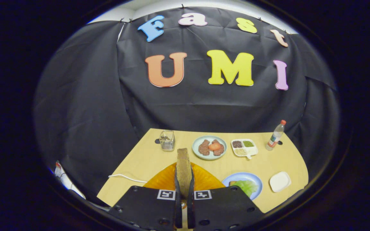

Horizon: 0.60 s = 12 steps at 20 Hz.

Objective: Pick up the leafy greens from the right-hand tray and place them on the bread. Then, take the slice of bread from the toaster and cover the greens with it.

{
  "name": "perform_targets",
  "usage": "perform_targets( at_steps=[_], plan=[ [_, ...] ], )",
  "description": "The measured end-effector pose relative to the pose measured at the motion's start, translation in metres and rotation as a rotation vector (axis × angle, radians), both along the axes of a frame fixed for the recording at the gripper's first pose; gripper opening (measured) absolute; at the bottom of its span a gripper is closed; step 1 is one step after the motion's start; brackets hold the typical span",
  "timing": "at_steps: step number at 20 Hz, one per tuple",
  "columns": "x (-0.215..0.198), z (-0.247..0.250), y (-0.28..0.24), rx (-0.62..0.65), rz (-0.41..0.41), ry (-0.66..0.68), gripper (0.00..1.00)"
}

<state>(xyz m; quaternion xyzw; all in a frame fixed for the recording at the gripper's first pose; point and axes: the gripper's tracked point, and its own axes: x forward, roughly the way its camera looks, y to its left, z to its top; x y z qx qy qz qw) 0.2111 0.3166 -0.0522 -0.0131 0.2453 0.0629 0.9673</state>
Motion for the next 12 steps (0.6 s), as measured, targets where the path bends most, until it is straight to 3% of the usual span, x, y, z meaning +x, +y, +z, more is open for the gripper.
perform_targets(
  at_steps=[6, 12],
  plan=[
    [0.006, 0.005, -0.065, -0.021, -0.069, -0.018, 0.06],
    [0.022, -0.060, -0.129, 0.019, -0.145, 0.083, 0.06]
  ],
)
